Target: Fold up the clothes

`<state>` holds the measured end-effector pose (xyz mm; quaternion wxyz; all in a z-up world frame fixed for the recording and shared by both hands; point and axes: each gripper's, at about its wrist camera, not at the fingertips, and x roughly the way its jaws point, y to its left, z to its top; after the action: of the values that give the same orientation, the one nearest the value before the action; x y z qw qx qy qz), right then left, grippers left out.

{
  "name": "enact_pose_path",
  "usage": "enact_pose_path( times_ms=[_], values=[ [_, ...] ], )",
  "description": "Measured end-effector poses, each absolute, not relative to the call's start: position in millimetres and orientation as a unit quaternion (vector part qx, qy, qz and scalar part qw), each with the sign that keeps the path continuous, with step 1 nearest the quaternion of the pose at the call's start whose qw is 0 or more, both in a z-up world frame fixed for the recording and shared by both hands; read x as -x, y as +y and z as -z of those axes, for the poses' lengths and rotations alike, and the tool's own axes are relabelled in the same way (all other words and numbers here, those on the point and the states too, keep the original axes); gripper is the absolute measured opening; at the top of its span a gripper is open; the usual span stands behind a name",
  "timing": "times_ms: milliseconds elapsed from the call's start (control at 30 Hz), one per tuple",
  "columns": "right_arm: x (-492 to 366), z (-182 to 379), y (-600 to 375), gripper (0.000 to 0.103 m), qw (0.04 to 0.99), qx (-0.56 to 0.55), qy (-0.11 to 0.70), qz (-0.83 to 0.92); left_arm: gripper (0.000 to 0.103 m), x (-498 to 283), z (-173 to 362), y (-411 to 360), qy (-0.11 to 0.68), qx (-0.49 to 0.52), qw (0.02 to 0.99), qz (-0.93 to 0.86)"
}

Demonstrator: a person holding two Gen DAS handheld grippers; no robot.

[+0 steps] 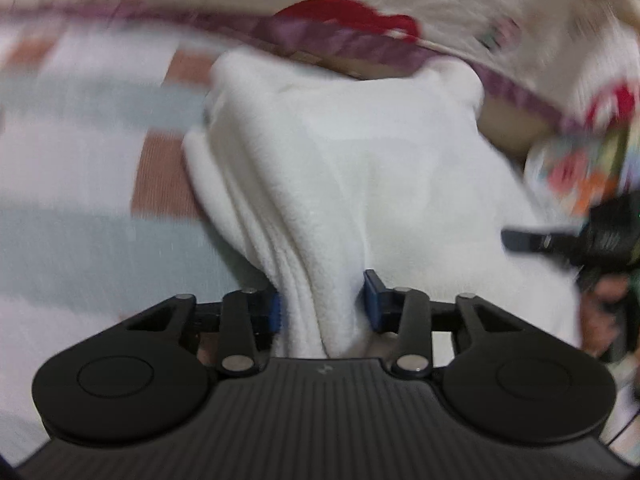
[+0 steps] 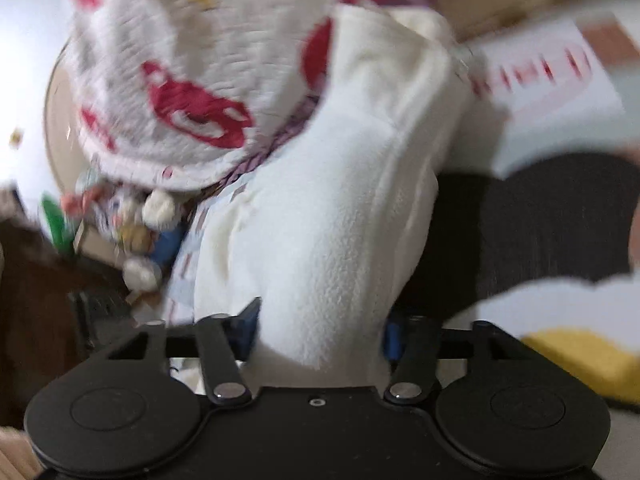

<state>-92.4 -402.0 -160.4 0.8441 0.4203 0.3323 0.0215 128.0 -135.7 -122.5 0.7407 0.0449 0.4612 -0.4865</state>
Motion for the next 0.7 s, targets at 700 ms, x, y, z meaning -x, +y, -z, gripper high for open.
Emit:
enact_pose_path(
  times_ms=[700],
  values=[
    [117.7, 160.7, -402.8, 0.082, 0.847, -0.406, 0.341, 0.052, 0.054, -149.9, 151.6, -153.5, 0.534, 0.034, 0.669, 0.516]
  ],
)
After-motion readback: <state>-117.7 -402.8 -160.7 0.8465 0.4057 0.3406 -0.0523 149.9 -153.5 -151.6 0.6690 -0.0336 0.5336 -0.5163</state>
